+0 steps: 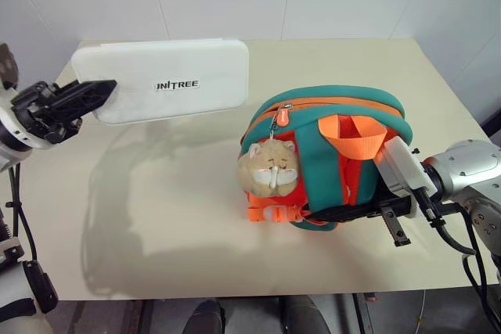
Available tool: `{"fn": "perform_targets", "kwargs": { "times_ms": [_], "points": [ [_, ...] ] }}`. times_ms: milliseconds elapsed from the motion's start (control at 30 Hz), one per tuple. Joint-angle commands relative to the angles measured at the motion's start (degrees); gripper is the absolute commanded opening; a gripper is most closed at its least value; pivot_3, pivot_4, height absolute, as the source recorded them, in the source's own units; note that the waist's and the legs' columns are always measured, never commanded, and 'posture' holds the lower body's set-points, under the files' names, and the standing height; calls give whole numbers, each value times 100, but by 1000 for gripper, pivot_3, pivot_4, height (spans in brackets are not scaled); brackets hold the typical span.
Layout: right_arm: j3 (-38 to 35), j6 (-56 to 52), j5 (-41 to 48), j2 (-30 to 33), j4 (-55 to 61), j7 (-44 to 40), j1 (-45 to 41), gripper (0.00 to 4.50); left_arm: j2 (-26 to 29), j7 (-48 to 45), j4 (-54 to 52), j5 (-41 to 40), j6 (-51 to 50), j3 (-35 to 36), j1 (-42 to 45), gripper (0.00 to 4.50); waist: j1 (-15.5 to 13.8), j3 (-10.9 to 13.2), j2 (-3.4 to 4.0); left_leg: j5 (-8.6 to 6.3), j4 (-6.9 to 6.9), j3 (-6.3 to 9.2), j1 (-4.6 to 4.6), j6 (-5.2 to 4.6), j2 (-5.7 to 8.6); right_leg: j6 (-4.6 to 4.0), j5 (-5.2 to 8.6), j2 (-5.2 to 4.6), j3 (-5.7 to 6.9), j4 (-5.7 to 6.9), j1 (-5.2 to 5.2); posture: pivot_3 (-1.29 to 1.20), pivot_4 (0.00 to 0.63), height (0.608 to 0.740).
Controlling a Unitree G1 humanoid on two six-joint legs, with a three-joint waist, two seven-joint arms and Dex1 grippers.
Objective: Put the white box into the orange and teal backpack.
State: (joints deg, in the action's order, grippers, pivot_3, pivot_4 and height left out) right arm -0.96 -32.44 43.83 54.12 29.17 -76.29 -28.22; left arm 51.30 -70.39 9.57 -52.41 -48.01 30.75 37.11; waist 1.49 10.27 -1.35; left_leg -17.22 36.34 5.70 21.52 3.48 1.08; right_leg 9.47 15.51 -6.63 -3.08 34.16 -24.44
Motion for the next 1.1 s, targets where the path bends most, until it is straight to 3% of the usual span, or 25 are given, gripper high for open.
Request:
{"fn": "perform_targets", "kwargs": {
  "times_ms": [33, 467, 933, 1100],
  "points": [
    [-61, 114, -17, -15, 64, 6, -115, 548, 6, -293, -261, -213, 308, 148, -29, 1316, 0, 0, 0, 0, 0, 0, 0, 0, 0, 0, 0, 0, 0, 0, 0, 0, 150, 740],
    [0, 119, -153, -87, -36, 56, -250, 548, -64, -635, -598, -67, 703, -203, -317, 1305, 5, 0, 0, -9, 17, 0, -2, -16, 0, -1, 0, 2, -1, 21, 1, 0, 150, 740],
    [45, 143, -251, -161, -92, 45, -302, 548, 337, -1676, -108, 1018, 1742, -1484, -61, 1304, 4, 0, 0, -15, 22, 0, -2, -28, 0, -2, 0, 4, -1, 23, 2, 0, 150, 740],
    [96, 159, -308, -238, -109, 94, -319, 548, 30, -1492, 88, 1470, 2149, -1974, 464, 1304, -1, 0, 0, -16, 27, 0, -2, -29, 0, -2, 0, 5, 0, 26, 4, 0, 150, 740]
  ]
}}
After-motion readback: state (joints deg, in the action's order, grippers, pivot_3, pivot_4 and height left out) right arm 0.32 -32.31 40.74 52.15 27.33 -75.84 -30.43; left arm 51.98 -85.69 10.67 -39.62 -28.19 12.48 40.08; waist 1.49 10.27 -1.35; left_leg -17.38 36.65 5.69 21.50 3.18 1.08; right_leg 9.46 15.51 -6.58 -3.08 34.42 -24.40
